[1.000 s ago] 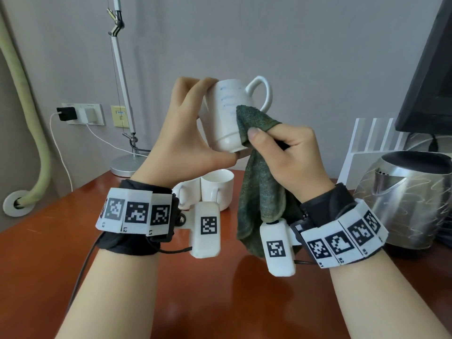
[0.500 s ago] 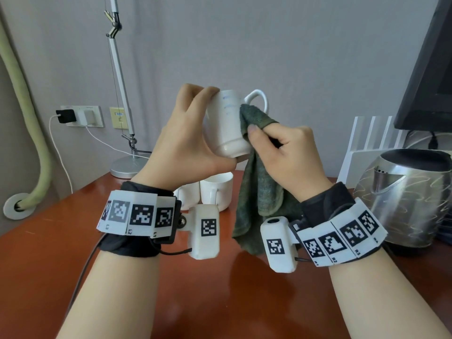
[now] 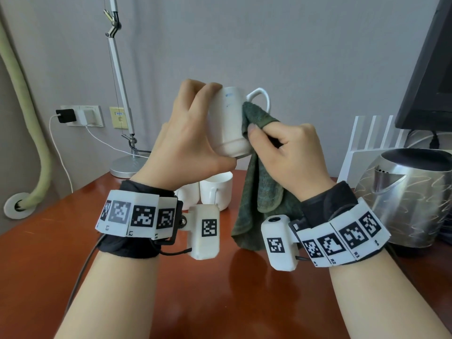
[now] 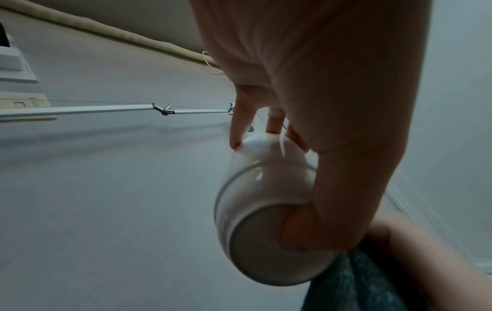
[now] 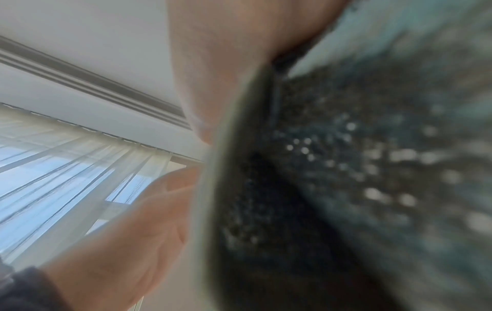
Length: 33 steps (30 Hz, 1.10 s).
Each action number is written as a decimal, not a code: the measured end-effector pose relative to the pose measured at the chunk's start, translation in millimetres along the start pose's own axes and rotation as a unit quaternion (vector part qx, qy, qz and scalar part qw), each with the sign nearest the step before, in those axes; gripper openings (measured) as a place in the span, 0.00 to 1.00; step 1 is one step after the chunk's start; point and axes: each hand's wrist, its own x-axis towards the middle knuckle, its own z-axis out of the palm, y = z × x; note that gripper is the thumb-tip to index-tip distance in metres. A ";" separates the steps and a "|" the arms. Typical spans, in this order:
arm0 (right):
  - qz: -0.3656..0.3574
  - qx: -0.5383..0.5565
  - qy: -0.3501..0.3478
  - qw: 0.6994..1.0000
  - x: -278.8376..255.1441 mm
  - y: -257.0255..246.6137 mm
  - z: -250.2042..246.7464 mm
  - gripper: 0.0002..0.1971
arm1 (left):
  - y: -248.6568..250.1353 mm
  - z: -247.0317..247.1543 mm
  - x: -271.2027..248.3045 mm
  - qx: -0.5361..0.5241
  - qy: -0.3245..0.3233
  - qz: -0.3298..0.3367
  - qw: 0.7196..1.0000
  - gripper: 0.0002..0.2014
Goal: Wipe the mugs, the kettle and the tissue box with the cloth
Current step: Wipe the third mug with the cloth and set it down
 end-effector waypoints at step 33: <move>0.017 -0.145 0.007 0.989 0.0 -23.5 11.8 0.21 | 8.8 10.4 -1.1 -0.001 -0.049 0.026 0.998 0.44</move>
